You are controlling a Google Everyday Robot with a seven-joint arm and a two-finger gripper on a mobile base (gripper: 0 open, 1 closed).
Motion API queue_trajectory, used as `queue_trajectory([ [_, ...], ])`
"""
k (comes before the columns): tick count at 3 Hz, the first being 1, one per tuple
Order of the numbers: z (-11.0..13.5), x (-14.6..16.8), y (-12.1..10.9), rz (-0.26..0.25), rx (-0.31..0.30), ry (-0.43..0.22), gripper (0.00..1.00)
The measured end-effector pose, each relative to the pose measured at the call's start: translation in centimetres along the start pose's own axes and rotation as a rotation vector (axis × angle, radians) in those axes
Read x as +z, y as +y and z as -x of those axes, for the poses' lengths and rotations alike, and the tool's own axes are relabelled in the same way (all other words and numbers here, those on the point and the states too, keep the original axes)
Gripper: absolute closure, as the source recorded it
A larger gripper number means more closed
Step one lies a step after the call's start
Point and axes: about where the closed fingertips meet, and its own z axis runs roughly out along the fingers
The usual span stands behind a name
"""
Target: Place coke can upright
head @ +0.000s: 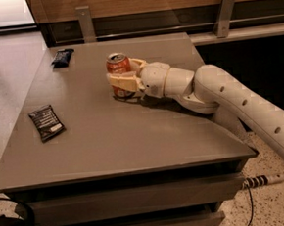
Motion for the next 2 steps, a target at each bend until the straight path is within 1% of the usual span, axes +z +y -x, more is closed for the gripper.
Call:
queue_trajectory([
  [1,0.03,0.00,0.00,0.000,0.000,0.000,0.52],
  [2,0.04,0.02,0.01,0.000,0.000,0.000,0.22],
])
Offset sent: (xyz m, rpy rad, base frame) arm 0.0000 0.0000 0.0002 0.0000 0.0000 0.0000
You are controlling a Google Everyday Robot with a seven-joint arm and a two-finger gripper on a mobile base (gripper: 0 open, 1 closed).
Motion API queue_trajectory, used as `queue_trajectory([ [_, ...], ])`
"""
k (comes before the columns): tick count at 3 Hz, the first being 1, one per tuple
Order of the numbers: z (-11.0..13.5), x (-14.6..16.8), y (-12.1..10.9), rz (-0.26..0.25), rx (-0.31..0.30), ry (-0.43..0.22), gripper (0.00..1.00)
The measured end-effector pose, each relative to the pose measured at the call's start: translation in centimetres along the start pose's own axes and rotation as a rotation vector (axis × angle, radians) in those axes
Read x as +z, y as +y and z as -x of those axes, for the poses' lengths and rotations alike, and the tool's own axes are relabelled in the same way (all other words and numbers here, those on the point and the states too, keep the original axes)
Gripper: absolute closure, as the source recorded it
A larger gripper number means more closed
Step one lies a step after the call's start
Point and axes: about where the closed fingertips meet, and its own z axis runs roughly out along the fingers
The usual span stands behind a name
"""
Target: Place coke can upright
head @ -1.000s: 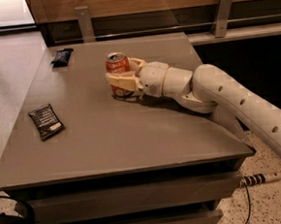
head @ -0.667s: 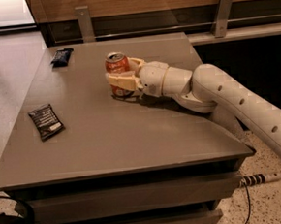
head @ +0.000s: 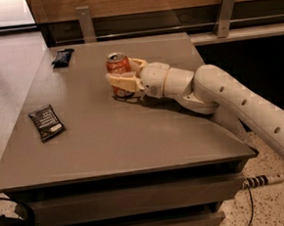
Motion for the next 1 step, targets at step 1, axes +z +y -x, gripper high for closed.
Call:
queue_trajectory([
  [1,0.00,0.00,0.00,0.000,0.000,0.000,0.01],
])
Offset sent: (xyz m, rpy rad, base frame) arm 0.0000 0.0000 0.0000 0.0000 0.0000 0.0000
